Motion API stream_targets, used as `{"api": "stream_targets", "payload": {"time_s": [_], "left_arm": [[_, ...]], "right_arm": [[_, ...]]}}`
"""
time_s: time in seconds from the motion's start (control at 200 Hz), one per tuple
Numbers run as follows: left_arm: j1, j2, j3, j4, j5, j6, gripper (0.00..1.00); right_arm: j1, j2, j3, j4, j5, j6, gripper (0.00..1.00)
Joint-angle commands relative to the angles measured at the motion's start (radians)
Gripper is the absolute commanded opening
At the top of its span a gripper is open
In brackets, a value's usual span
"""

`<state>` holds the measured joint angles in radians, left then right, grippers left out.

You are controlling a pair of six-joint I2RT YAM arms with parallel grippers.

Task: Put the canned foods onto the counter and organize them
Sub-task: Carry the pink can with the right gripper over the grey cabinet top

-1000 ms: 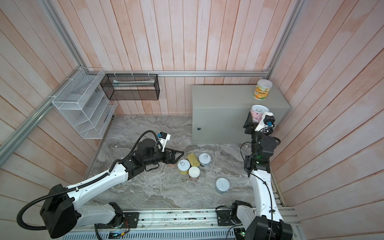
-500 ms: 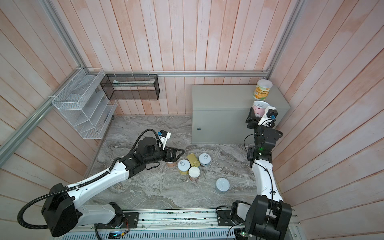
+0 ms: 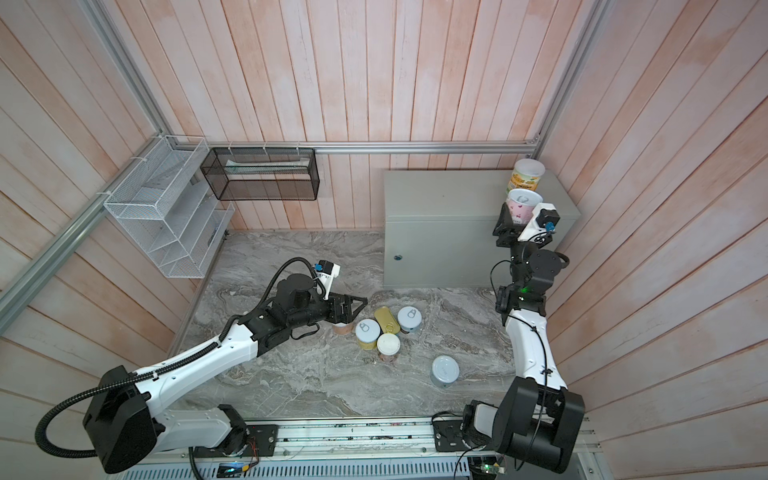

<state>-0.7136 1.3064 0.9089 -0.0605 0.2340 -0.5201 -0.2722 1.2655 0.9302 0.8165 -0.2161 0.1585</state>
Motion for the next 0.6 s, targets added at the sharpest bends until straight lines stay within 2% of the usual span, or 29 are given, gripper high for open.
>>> {"api": "stream_targets", "payload": {"time_s": [0.0,0.28,0.595], "left_arm": [[0.003,0.023,0.011,0.006,-0.011,0.003,1.00],[0.015,0.043,0.004,0.033,-0.035,0.015,1.00],[0.052,0.094,0.007,0.062,0.003,0.009,1.00]], "right_arm": [[-0.005,0.017,0.053,0.109,-0.023,0.024,0.70],[-0.003,0.091,0.091,0.128,-0.027,0.043,0.70],[-0.002,0.158,0.106,0.130,-0.028,0.009,0.70]]}}
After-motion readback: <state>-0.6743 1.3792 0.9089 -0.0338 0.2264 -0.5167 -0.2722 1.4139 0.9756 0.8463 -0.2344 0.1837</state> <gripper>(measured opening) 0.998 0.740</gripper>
